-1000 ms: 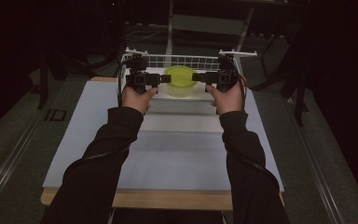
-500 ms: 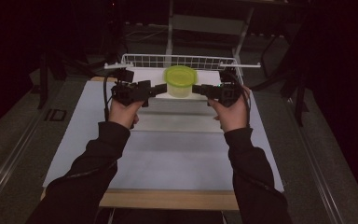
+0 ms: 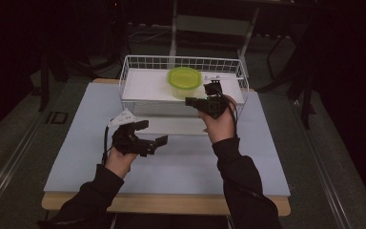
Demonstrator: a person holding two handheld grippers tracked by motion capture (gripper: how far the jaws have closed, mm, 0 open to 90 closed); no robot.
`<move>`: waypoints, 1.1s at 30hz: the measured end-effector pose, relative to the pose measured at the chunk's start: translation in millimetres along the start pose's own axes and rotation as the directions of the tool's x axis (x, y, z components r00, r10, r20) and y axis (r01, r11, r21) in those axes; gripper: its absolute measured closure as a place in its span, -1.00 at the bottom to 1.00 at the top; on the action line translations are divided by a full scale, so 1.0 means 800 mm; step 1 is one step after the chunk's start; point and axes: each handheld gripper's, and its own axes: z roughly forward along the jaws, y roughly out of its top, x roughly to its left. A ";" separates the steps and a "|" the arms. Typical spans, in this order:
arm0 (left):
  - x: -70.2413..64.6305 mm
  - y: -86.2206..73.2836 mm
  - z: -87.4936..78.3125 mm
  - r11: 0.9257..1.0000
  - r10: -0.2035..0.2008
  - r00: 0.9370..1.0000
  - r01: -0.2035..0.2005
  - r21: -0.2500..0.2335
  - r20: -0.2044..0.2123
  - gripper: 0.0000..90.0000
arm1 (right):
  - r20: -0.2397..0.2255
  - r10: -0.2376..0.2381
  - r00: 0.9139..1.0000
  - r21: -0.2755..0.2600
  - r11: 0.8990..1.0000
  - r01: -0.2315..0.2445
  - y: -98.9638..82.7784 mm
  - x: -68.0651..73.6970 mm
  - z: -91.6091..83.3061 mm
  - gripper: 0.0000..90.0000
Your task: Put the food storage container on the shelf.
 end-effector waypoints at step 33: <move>0.009 -0.062 -0.001 0.998 0.055 0.998 -0.055 0.004 0.039 -0.98 | 0.028 0.004 1.000 0.014 1.000 -0.005 0.006 -0.006 0.024 0.76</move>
